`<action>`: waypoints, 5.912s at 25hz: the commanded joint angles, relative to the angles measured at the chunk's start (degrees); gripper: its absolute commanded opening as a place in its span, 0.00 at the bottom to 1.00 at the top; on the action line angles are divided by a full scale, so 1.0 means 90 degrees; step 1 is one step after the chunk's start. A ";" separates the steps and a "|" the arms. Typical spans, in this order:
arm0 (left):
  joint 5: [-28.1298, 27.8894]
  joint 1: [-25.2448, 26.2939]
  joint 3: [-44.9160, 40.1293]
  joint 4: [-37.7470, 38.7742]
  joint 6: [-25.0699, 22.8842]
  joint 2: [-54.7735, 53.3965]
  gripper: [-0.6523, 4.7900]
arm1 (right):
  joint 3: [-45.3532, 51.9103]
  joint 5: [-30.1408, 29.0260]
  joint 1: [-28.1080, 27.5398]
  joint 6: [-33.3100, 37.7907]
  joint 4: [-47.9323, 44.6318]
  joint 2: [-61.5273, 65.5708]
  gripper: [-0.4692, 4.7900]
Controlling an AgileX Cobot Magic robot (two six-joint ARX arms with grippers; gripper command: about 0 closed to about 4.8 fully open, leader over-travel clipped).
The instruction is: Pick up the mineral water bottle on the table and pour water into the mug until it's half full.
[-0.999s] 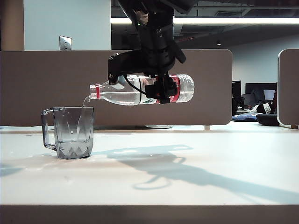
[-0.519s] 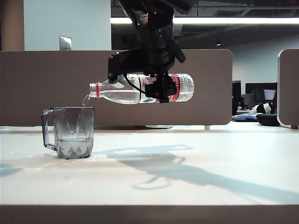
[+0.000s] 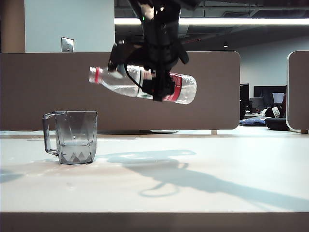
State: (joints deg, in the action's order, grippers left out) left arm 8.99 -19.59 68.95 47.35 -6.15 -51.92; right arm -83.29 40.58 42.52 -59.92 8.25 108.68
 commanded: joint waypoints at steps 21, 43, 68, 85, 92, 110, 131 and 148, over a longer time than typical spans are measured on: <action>0.0005 -0.0010 0.0019 -0.0080 0.0019 0.0019 0.11 | 0.0311 -0.2698 -0.1620 0.7232 0.0525 -0.0886 0.61; -0.0041 -0.0010 0.0019 0.0049 0.0022 0.0022 0.11 | 0.4262 -0.2516 -0.1749 0.7878 -0.4792 -0.1093 0.61; 0.0005 -0.0010 0.0019 0.0206 0.0024 0.0019 0.11 | 0.4262 -0.3004 -0.1732 0.7876 -0.1923 -0.2948 0.92; -0.0022 -0.0401 -0.1078 -0.0782 0.0073 0.0899 0.11 | 0.4260 -0.3223 -0.1732 0.7876 0.2569 -0.7271 0.57; -0.0017 -0.0442 -0.2518 -0.1681 0.0075 0.2110 0.11 | 0.4265 -0.3232 -0.1734 0.7878 0.3769 -0.8595 0.44; -0.1353 -0.0413 -0.5756 -0.4490 0.0260 0.3385 0.11 | 0.6118 -0.2905 -0.1741 0.7570 0.0709 -1.0091 0.08; -0.1331 -0.0114 -0.7623 -0.5338 0.0889 0.5229 0.11 | 0.8808 -0.2596 -0.1773 0.7317 -0.0034 -1.2067 0.08; -0.0289 0.2822 -0.7621 -0.5700 0.0950 0.5238 0.11 | 0.9243 -0.2237 -0.2907 0.6462 -0.0733 -1.2065 0.08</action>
State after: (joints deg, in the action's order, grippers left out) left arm 6.90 5.85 0.14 -3.22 1.98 -4.75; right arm -0.40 18.17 17.23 -1.61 4.05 0.10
